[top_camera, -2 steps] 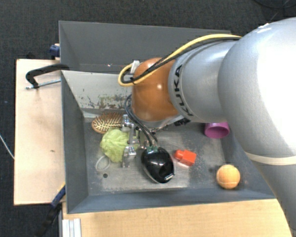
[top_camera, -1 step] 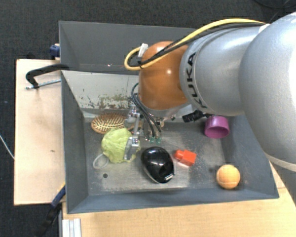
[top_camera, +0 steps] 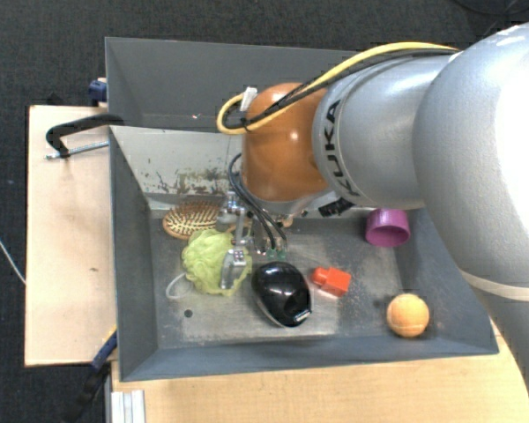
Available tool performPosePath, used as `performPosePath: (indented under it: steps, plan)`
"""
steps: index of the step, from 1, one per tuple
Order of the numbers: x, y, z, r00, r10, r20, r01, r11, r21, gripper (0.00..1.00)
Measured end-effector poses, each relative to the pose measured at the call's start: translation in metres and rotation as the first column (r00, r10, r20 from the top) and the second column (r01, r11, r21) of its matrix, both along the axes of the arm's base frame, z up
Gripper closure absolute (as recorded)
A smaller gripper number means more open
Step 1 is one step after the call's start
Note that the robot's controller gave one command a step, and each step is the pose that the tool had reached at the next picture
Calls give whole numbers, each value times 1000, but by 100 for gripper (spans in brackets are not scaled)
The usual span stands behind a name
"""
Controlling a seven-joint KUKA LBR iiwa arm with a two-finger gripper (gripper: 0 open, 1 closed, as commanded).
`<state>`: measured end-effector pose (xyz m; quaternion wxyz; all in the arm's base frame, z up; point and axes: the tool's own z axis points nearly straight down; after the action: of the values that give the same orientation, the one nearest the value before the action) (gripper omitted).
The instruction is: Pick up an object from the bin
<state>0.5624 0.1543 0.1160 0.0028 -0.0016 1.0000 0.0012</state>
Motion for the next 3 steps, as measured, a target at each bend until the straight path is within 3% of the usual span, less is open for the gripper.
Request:
performPosePath:
  steps: [1, 2, 3]
  plan:
    - [-9, 21, -43, 997, -81, -8, 81, 997, -1, 0]
    - [-1, 24, -41, 997, 73, 3, -73, 997, -1, 100]
    - [-1, 24, -41, 997, 73, 3, -73, 997, -1, 100]
